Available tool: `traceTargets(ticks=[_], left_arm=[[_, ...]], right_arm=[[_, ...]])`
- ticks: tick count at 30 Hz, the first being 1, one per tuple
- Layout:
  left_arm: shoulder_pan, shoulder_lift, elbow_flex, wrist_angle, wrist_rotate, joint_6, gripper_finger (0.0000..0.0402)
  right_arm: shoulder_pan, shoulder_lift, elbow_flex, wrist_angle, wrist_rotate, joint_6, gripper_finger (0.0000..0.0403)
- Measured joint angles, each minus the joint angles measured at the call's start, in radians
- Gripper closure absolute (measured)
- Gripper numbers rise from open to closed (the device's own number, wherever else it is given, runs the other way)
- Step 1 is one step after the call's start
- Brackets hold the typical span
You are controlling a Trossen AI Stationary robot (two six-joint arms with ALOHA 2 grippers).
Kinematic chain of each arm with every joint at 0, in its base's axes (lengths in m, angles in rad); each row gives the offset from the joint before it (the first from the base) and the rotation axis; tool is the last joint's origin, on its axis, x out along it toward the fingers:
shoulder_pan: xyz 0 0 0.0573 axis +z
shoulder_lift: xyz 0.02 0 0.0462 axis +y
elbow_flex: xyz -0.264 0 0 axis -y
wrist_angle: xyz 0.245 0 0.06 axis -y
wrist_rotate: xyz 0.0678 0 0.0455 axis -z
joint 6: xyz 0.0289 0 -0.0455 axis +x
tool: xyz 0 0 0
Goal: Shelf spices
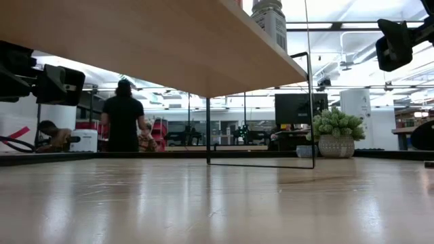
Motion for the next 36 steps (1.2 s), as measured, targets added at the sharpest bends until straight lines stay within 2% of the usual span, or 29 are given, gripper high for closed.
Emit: traceTargets(ticks=[14, 36], left_arm=[[0.000, 0.000, 0.000, 0.000, 0.000, 0.000, 0.0225], [0.000, 0.000, 0.000, 0.000, 0.000, 0.002, 0.0225]], right_arm=[[0.000, 0.000, 0.000, 0.000, 0.000, 0.000, 0.0092], [0.000, 0.000, 0.000, 0.000, 0.000, 0.000, 0.0112]])
